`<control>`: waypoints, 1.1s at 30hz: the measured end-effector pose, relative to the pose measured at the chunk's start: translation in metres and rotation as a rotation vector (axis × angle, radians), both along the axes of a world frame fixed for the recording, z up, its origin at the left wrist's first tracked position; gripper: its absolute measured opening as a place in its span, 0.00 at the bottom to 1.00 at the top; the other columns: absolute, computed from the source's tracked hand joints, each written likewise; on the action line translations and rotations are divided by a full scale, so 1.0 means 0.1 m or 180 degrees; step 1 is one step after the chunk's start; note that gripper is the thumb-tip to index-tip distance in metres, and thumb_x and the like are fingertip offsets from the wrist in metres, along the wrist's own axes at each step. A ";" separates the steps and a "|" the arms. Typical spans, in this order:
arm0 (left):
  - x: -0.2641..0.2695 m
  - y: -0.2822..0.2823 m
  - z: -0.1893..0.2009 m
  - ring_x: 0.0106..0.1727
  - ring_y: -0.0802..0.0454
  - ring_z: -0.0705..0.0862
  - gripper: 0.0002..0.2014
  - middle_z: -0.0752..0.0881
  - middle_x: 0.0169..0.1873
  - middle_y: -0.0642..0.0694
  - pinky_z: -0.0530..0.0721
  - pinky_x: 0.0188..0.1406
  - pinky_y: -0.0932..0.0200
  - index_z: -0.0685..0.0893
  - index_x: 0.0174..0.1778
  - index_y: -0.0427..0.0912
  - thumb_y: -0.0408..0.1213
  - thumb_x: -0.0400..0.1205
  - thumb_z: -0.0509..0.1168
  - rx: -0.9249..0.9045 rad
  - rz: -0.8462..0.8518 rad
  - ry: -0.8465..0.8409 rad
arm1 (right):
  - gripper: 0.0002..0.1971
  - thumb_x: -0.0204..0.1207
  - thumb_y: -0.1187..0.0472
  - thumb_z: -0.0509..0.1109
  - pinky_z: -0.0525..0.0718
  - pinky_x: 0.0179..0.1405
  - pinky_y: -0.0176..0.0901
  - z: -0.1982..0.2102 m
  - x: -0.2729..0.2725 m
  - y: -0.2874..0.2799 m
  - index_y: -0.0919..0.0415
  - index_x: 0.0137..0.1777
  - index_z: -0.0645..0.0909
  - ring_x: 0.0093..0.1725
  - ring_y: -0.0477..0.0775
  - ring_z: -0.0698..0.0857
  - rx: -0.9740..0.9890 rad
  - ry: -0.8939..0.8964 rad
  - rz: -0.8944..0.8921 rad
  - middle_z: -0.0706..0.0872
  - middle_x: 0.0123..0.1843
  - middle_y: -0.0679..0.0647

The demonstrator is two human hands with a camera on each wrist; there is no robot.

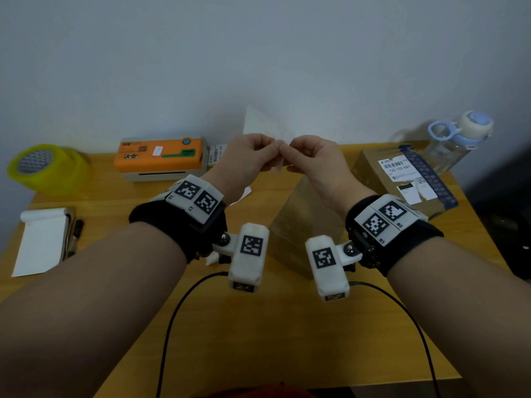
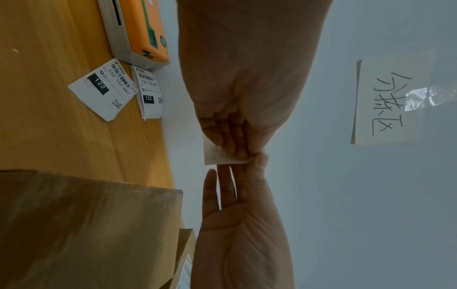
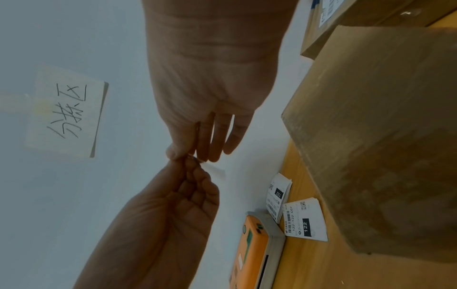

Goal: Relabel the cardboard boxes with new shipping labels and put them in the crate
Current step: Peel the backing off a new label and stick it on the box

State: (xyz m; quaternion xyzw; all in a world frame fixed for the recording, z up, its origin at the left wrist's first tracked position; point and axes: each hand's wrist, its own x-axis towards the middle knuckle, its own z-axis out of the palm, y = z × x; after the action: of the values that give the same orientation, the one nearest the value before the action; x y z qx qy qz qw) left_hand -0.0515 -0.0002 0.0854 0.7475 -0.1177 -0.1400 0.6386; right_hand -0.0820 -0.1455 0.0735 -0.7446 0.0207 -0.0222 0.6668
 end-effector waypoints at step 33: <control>-0.11 0.05 -0.05 0.32 0.62 0.79 0.11 0.84 0.34 0.46 0.79 0.34 0.72 0.83 0.47 0.29 0.36 0.82 0.65 0.0393 -0.0169 -0.0274 | 0.09 0.81 0.63 0.66 0.84 0.46 0.39 0.00 0.02 -0.11 0.59 0.39 0.81 0.39 0.46 0.85 -0.0088 0.0242 0.0346 0.85 0.37 0.52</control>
State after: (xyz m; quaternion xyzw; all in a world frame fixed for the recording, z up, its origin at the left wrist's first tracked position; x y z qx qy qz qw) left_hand -0.0629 0.0047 0.0808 0.7874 -0.1560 -0.1316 0.5816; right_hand -0.0804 -0.1563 0.0740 -0.7541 0.0052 0.0420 0.6554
